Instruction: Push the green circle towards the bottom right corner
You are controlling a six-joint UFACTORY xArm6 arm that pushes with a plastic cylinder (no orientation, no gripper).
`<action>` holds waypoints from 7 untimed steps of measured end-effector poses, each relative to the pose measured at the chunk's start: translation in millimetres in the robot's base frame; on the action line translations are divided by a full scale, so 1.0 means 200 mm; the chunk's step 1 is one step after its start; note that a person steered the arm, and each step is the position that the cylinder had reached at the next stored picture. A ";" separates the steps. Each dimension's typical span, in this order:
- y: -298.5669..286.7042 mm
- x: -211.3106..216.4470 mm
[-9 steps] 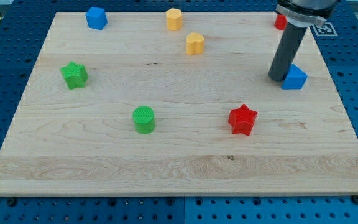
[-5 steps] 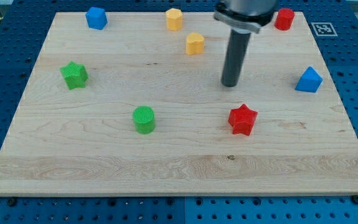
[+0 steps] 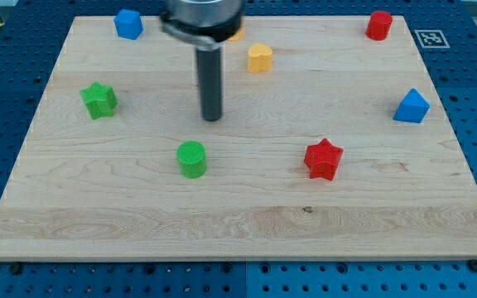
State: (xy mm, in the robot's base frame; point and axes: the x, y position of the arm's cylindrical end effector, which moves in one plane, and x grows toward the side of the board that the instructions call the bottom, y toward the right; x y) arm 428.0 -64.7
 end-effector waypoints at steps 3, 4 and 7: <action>-0.02 0.28; 0.01 0.35; -0.07 0.52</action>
State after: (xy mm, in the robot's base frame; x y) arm 531.8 -79.2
